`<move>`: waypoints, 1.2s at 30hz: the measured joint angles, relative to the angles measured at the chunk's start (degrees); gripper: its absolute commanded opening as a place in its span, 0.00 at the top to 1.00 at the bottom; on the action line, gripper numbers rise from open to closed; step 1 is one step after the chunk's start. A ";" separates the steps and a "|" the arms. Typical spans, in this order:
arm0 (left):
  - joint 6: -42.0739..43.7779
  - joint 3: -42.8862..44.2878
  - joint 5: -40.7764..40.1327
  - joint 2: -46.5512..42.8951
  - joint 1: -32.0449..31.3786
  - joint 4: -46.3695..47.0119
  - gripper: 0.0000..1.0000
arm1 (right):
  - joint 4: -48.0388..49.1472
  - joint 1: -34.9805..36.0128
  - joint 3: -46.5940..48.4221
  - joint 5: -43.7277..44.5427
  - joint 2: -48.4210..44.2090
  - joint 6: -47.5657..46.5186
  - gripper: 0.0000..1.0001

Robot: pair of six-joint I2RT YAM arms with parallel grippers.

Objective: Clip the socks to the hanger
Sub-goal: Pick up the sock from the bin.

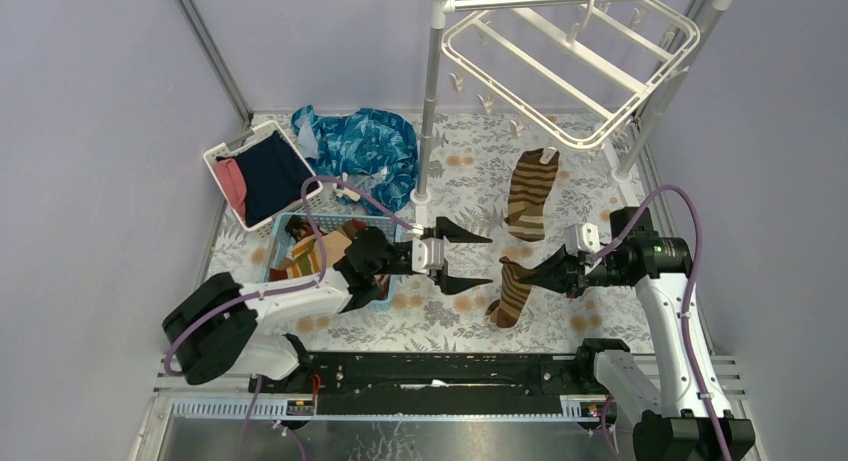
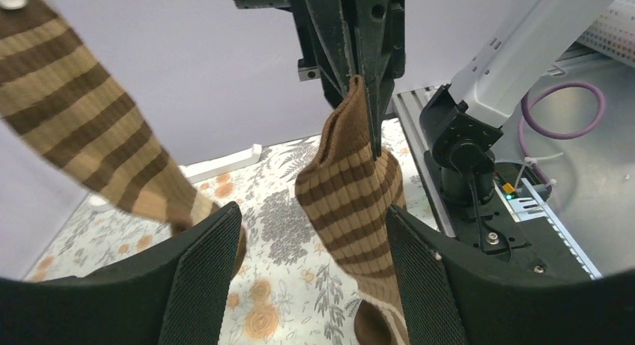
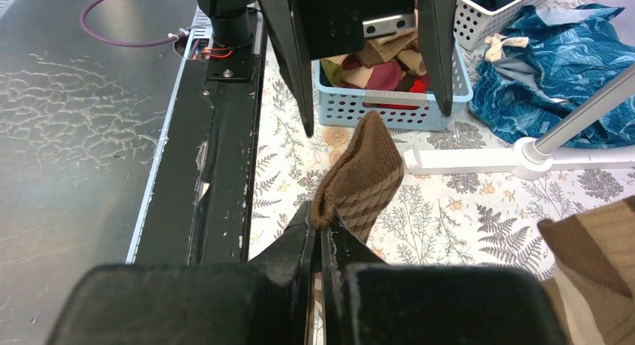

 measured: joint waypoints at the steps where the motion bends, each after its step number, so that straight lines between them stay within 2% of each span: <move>1: -0.76 0.61 0.79 1.38 0.02 1.05 0.27 | -0.09 0.13 0.00 0.11 0.22 -0.20 0.96; 4: -3.87 2.58 3.30 5.64 0.04 4.59 0.32 | -0.28 0.17 -0.02 0.15 0.63 -0.55 0.96; 13: -14.75 4.52 7.58 14.84 0.04 17.64 0.60 | -0.44 0.17 -0.33 0.28 0.87 -1.16 0.97; 23: -20.17 4.61 7.96 15.58 0.04 22.53 0.67 | -0.42 1.66 -0.55 0.33 1.51 -1.27 0.97; 33: -22.91 4.61 8.50 16.37 0.04 23.98 0.68 | -0.42 1.66 -0.63 0.33 1.60 -1.29 0.97; 35: -23.08 4.61 8.46 16.37 0.04 24.04 0.74 | -0.42 1.66 -0.63 0.33 1.62 -1.29 0.97; 36: -23.23 4.61 8.35 16.37 0.04 24.04 0.82 | -0.42 1.66 -0.63 0.33 1.62 -1.29 0.97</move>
